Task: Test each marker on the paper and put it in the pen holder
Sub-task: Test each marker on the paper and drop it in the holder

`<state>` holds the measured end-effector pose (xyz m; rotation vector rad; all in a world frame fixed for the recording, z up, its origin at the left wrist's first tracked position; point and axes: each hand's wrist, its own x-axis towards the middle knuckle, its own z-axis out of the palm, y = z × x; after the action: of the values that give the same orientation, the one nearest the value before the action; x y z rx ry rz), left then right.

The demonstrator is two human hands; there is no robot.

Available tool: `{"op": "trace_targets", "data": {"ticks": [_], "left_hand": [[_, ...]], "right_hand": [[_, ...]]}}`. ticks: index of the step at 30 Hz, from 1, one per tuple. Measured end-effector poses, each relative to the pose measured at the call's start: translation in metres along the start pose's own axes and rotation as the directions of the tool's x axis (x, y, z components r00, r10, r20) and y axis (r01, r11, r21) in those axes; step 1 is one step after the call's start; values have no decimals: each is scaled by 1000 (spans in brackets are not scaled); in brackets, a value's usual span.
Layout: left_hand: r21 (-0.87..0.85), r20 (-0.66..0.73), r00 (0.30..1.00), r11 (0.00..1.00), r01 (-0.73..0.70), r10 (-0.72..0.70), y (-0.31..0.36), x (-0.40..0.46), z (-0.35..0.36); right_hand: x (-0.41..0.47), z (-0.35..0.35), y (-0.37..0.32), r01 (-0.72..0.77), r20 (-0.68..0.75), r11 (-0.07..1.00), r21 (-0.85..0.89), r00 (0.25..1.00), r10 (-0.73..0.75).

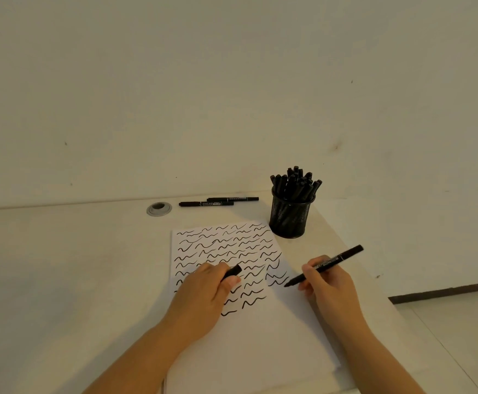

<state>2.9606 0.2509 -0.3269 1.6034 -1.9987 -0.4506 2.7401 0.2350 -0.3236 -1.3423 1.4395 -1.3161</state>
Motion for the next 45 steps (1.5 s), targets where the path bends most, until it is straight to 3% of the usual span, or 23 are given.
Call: {"op": "trace_targets", "data": {"ticks": [8,18,21,23,25,29,32,35,39,45], "left_hand": [[-3,-15,999,999,-52,52,-5,2,4],[16,3,999,999,-51,50,-4,2,3],[-1,-49,996,997,-79,79,-5,1,3],[-8,-112,988,994,-110,108,-5,1,2],[-25,-152,981,992,-126,121,-5,0,-1],[-50,-175,976,988,-143,133,-7,0,-6],[-39,-177,975,989,-146,137,-6,-1,-8],[-25,-173,976,990,-139,133,-9,0,-9],[-8,-155,979,991,-137,134,-11,0,-9],[-4,-149,977,988,-157,154,-10,0,-8]], "right_hand": [[-5,5,0,159,236,976,-147,964,-121],[-2,-4,7,138,46,955,-262,990,-130],[-3,-3,3,151,-82,946,-286,980,-181],[-3,-1,-5,149,-183,975,-166,967,-179],[-2,3,-13,117,-198,993,-2,973,-115],[5,23,-24,-34,-31,950,310,998,46],[8,47,-30,-195,139,798,571,980,139],[9,63,-27,-222,167,755,617,974,150],[7,63,-20,-136,106,797,588,990,90],[4,63,-19,-83,126,851,518,992,20]]}}
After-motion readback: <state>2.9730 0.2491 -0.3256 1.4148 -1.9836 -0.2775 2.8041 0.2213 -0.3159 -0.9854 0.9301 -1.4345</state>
